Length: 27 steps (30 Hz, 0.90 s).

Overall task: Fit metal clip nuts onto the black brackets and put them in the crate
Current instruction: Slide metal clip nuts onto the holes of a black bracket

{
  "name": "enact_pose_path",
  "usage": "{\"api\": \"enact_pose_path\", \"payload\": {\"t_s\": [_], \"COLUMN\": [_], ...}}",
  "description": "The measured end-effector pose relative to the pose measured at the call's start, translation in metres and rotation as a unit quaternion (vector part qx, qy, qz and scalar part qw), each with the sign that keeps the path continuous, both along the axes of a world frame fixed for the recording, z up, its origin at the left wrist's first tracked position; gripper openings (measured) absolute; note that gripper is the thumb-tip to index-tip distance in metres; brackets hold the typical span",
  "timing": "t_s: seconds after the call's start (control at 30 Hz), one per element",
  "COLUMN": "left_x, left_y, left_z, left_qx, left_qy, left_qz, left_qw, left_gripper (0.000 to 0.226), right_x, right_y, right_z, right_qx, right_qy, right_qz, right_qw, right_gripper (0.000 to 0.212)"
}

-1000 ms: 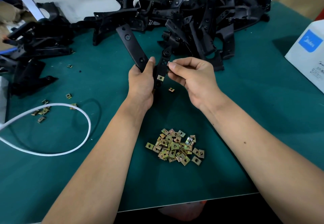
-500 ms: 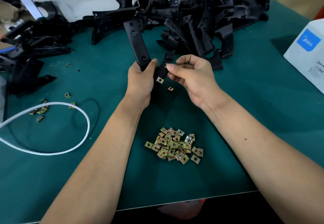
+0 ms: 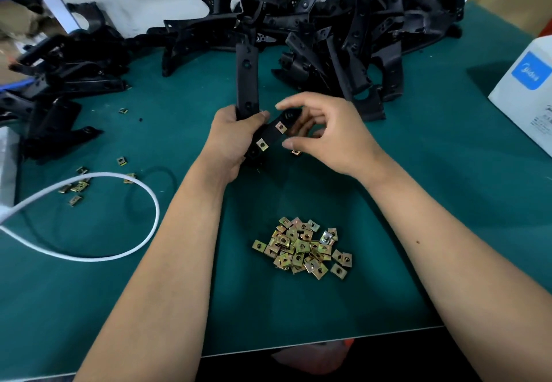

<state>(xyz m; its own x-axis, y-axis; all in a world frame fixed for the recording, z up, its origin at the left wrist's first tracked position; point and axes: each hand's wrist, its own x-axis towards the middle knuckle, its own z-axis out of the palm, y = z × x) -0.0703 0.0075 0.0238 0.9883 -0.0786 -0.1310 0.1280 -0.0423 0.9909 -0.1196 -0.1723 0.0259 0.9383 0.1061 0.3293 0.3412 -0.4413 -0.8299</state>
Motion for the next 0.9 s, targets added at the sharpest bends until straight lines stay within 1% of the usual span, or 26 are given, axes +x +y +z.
{"api": "enact_pose_path", "payload": {"t_s": [0.13, 0.2, 0.27, 0.33, 0.4, 0.5, 0.7, 0.83, 0.9], "left_x": [-0.001, -0.003, -0.004, -0.004, -0.003, -0.002, -0.003, -0.006, -0.008], "left_y": [0.007, 0.008, 0.008, 0.011, 0.014, 0.015, 0.013, 0.011, 0.009], "left_z": [0.004, 0.005, 0.007, 0.008, 0.008, 0.007, 0.008, 0.010, 0.013], "left_qx": [0.026, 0.033, 0.032, 0.036, 0.041, 0.045, 0.019, 0.006, -0.017], "left_qy": [0.006, 0.011, 0.018, 0.027, 0.033, 0.034, 0.036, 0.038, 0.027], "left_qz": [-0.048, -0.061, -0.072, -0.066, -0.048, -0.045, -0.040, -0.028, -0.012], "left_qw": [0.998, 0.997, 0.997, 0.997, 0.997, 0.997, 0.998, 0.999, 0.999], "left_gripper": [0.011, 0.013, 0.010, 0.012, 0.012, 0.004, 0.012, 0.011, 0.014], "right_x": [-0.001, -0.001, -0.002, -0.002, -0.002, -0.002, 0.000, -0.001, -0.002], "right_y": [0.000, 0.000, 0.002, 0.003, 0.003, 0.004, 0.008, 0.010, 0.009], "right_z": [0.002, 0.004, 0.005, 0.006, 0.007, 0.006, 0.004, 0.001, 0.000], "right_qx": [-0.061, -0.087, -0.112, -0.128, -0.133, -0.147, -0.178, -0.170, -0.146], "right_qy": [-0.054, -0.066, -0.076, -0.082, -0.082, -0.087, -0.116, -0.123, -0.114], "right_qz": [-0.022, -0.008, 0.020, 0.033, 0.032, 0.030, 0.050, 0.046, 0.037], "right_qw": [0.996, 0.994, 0.991, 0.988, 0.987, 0.985, 0.976, 0.977, 0.982], "right_gripper": [0.039, 0.037, 0.035, 0.033, 0.033, 0.029, 0.023, 0.024, 0.027]}}
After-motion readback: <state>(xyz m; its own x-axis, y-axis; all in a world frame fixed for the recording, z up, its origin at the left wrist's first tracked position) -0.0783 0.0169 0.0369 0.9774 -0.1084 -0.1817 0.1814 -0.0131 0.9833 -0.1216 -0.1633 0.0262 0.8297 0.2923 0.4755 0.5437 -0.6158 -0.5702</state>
